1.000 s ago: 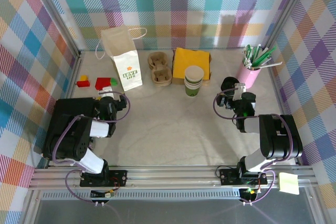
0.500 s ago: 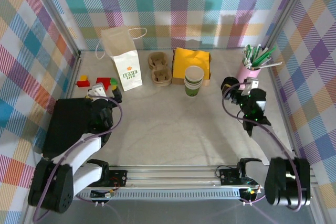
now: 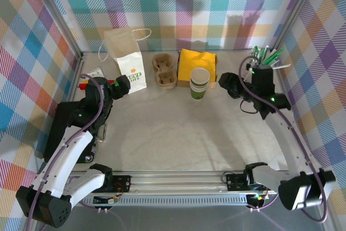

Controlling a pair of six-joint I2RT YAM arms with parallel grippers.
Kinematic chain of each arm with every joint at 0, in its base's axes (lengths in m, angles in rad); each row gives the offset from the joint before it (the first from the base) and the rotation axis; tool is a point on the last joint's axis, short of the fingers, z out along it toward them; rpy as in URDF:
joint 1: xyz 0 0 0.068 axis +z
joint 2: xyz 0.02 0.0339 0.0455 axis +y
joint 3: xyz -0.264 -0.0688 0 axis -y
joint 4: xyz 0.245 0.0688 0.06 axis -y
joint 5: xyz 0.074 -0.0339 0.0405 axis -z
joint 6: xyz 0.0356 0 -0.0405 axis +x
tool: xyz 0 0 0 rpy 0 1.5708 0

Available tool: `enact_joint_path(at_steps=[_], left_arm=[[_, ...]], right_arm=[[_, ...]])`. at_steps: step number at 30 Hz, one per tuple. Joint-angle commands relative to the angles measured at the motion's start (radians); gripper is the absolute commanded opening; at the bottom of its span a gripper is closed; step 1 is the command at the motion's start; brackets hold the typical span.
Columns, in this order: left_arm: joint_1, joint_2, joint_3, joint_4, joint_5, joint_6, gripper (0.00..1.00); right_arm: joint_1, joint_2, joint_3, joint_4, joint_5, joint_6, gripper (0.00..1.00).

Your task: Pack the takeout coffee

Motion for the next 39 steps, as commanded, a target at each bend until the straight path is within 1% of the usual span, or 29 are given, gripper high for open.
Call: enact_joint_path(at_steps=[1,2,3,4,6,10,16,18,20,26,27,28,31,33,36,39], left_arm=[[-0.015,0.015,0.060,-0.161,0.164,-0.050,1.00],[-0.017,0.021,0.075,-0.175,0.190,-0.046,1.00],[-0.018,0.030,0.090,-0.187,0.220,-0.037,1.00],[-0.019,0.038,0.104,-0.196,0.244,-0.030,0.96],[-0.019,0.054,0.126,-0.208,0.288,-0.014,0.95],[-0.023,0.068,0.135,-0.204,0.338,0.005,0.93],[-0.027,0.083,0.132,-0.199,0.367,0.026,0.92],[-0.028,0.088,0.135,-0.197,0.372,0.028,0.91],[-0.029,0.098,0.139,-0.194,0.375,0.028,0.91],[-0.035,0.109,0.140,-0.187,0.367,0.023,0.90],[-0.037,0.108,0.140,-0.188,0.365,0.024,0.90],[-0.037,0.111,0.139,-0.188,0.362,0.023,0.90],[-0.039,0.115,0.139,-0.196,0.353,0.023,0.90],[-0.040,0.115,0.138,-0.199,0.349,0.024,0.90],[-0.042,0.115,0.136,-0.201,0.348,0.026,0.90],[-0.042,0.115,0.138,-0.201,0.346,0.026,0.90]], right_arm=[[0.070,0.099,0.140,-0.189,0.098,0.048,0.98],[0.082,0.129,0.168,-0.200,0.111,0.053,0.98],[0.090,0.161,0.195,-0.210,0.124,0.058,0.95],[0.096,0.185,0.218,-0.213,0.133,0.060,0.93],[0.101,0.235,0.258,-0.212,0.141,0.069,0.92],[0.110,0.346,0.350,-0.235,0.142,0.068,0.87],[0.127,0.512,0.494,-0.277,0.165,0.046,0.85],[0.128,0.569,0.558,-0.313,0.164,0.039,0.80],[0.133,0.627,0.617,-0.343,0.171,0.032,0.80],[0.146,0.732,0.713,-0.385,0.187,0.024,0.71],[0.149,0.743,0.719,-0.386,0.188,0.021,0.68],[0.148,0.754,0.724,-0.386,0.183,0.019,0.62],[0.156,0.776,0.734,-0.388,0.178,0.016,0.57],[0.163,0.781,0.733,-0.388,0.185,0.014,0.51],[0.167,0.789,0.731,-0.388,0.184,0.009,0.40],[0.170,0.792,0.730,-0.389,0.188,0.003,0.33]])
